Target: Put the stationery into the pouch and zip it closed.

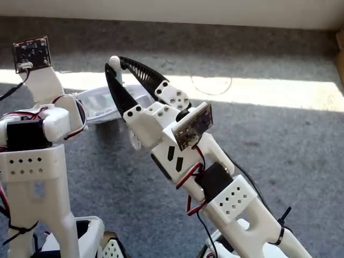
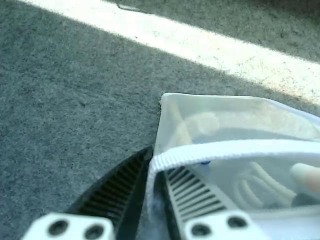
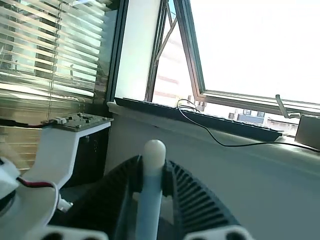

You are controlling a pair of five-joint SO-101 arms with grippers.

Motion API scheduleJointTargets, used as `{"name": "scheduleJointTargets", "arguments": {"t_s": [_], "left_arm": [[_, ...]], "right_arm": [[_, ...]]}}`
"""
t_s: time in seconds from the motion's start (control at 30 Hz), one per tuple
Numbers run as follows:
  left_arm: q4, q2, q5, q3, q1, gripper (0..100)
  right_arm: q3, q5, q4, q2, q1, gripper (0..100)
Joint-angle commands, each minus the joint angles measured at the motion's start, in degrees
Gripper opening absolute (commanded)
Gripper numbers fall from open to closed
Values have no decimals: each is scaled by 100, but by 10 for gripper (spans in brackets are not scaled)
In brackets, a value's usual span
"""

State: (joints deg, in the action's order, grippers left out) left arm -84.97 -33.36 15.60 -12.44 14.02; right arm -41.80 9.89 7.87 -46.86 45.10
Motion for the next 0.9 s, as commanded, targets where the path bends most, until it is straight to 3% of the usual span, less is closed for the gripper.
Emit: {"name": "scheduleJointTargets", "arguments": {"t_s": [0.0, 0.87], "left_arm": [[88, 31, -53, -57, 92, 29], [158, 40, -53, -66, 92, 29]], "right_arm": [[-31, -18, 136, -13, -92, 5], [-840, -26, 22, -40, -444, 5]]}}
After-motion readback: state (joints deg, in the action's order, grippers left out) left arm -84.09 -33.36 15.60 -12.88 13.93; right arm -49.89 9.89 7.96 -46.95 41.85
